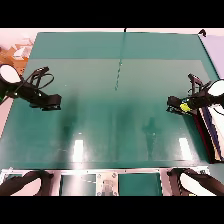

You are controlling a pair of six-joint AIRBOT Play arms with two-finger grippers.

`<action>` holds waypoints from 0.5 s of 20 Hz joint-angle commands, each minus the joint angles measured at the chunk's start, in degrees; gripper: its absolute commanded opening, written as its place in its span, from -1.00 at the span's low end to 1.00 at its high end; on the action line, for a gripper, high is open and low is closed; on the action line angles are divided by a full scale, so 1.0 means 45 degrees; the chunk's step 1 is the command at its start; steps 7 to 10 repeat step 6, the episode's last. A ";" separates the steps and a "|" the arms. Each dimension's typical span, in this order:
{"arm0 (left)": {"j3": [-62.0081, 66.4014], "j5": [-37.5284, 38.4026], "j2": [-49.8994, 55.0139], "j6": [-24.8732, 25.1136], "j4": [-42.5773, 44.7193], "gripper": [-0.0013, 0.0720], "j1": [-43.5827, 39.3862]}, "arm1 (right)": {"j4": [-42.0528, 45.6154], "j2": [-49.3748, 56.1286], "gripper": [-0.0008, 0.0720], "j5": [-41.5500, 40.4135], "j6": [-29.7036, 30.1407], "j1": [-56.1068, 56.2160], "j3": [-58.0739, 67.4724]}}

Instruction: Fold the shirts.

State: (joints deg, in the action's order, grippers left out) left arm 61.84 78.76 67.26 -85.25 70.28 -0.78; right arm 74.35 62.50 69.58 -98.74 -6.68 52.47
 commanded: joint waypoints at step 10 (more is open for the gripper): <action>-0.0461 -0.0393 -0.0301 -0.0049 -0.0073 -0.90 -0.0015 | -0.0087 -0.0053 -0.93 -0.0287 0.0087 0.0199 -0.0170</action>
